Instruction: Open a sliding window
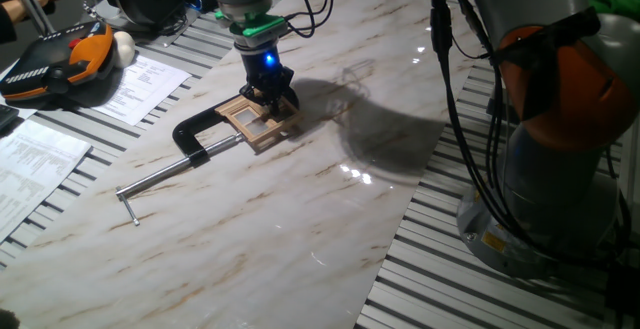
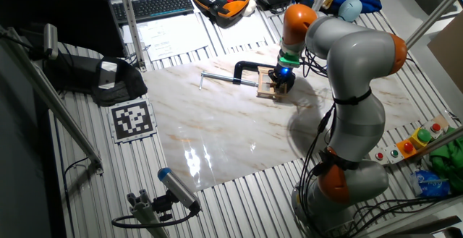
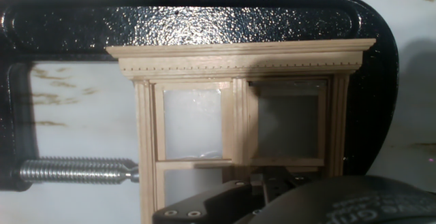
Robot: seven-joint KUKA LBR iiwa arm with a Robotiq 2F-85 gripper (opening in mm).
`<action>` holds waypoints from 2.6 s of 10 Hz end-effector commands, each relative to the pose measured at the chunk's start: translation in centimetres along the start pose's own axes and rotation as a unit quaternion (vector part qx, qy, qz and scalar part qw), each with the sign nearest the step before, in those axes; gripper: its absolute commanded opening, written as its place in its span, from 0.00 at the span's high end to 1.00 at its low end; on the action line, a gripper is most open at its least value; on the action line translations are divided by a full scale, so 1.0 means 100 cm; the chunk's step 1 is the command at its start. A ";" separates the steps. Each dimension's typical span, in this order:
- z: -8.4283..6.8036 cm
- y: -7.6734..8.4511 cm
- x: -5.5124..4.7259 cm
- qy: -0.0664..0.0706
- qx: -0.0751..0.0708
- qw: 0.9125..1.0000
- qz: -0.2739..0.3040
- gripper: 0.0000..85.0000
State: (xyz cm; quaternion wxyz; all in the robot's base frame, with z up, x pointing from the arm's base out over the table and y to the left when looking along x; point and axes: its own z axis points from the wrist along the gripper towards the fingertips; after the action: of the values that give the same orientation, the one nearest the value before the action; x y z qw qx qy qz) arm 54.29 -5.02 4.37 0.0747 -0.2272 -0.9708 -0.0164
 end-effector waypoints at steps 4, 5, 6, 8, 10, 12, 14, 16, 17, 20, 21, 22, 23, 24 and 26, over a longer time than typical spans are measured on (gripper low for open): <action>0.000 0.001 -0.001 -0.001 0.002 1.000 -0.001 1.00; 0.000 0.001 -0.002 -0.001 0.002 1.000 -0.001 1.00; 0.000 0.001 -0.002 -0.002 0.003 1.000 -0.001 1.00; 0.000 0.000 -0.001 -0.001 0.003 1.000 -0.001 1.00; 0.000 -0.002 0.003 0.001 0.000 1.000 -0.001 1.00; -0.009 -0.003 0.006 0.004 0.002 1.000 0.001 1.00; -0.024 -0.002 0.008 0.007 0.002 1.000 0.004 1.00; -0.025 0.008 0.012 0.002 -0.007 1.000 0.009 1.00; -0.025 0.014 0.014 0.003 -0.011 1.000 0.013 1.00; -0.023 0.029 0.011 0.014 -0.013 1.000 0.015 1.00; -0.021 0.033 0.010 0.016 -0.017 1.000 0.015 1.00; -0.018 0.038 0.009 0.019 -0.021 0.999 0.017 1.00; -0.017 0.040 0.009 0.020 -0.021 0.999 0.018 1.00; -0.016 0.042 0.010 0.022 -0.021 0.999 0.020 1.00; -0.013 0.051 0.013 0.021 -0.021 0.999 0.026 1.00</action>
State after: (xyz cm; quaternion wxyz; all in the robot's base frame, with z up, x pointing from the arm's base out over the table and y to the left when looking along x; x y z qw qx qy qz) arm 55.61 0.01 5.82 0.0903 -0.2541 -0.9621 -0.0395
